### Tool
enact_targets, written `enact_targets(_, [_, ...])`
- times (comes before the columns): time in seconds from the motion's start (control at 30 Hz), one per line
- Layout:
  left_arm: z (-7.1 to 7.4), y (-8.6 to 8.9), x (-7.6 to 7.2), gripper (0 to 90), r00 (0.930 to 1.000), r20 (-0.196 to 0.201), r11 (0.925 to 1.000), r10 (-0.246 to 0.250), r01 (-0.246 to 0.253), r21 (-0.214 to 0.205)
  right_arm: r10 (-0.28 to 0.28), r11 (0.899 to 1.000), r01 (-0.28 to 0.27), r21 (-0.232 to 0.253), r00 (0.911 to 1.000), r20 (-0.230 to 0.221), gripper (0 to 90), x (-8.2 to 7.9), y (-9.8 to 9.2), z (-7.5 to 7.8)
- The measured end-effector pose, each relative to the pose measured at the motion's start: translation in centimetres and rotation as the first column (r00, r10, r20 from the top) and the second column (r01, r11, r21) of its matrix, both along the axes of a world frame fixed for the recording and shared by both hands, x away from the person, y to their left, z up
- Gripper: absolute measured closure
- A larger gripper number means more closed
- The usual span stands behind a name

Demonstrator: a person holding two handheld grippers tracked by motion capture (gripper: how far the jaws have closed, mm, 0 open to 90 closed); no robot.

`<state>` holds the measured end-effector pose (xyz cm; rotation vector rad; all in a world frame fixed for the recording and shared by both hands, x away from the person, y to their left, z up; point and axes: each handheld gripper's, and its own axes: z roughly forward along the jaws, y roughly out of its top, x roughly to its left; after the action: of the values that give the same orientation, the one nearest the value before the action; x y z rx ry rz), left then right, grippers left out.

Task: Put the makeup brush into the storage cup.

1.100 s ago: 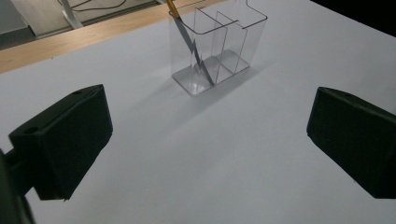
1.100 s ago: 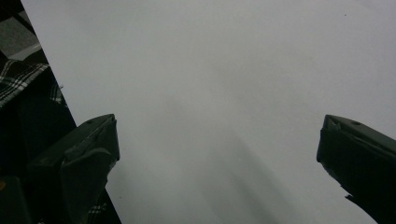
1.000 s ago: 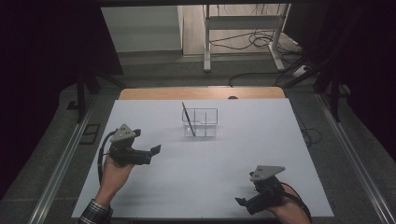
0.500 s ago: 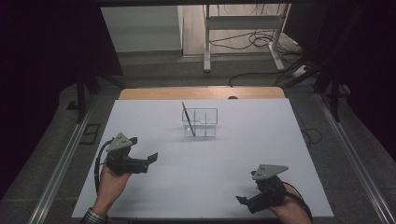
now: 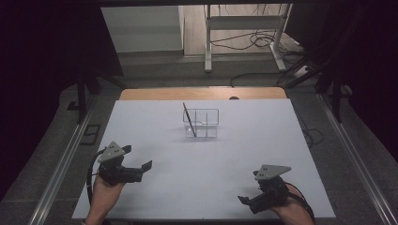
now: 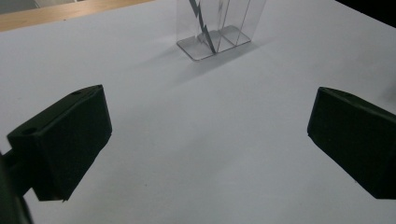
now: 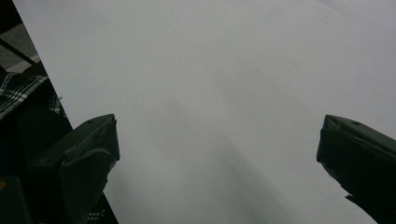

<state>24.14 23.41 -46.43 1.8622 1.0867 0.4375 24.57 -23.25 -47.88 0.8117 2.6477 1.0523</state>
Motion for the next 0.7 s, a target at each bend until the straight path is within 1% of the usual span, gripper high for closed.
enact_targets(0.3, [-0.2, 0.5, -1.2, 0.5, 0.9999, 0.002, 0.9999, 0.015, -0.015, 0.006, -0.001, 1.000, 0.001, -0.009, 1.0000, 0.003, 0.0, 0.0, 0.0, 0.0])
enact_targets(0.5, [-0.4, 0.8, -2.0, 0.5, 0.9998, -0.002, 0.9996, 0.021, -0.021, 0.020, -0.001, 1.000, 0.002, -0.013, 1.0000, 0.004, 0.0, 0.0, 0.0, -0.1])
enact_targets(0.6, [-0.5, 1.0, -2.3, 0.5, 0.9997, -0.003, 0.9990, 0.025, -0.025, 0.038, -0.003, 1.000, 0.003, -0.011, 1.0000, 0.002, 0.0, 0.0, -0.1, -0.1])
enact_targets(0.7, [-0.7, 1.1, -2.6, 0.5, 0.9995, -0.007, 0.9986, 0.029, -0.029, 0.044, -0.005, 1.000, 0.005, -0.009, 1.0000, 0.003, 0.0, 0.0, -0.1, -0.1])
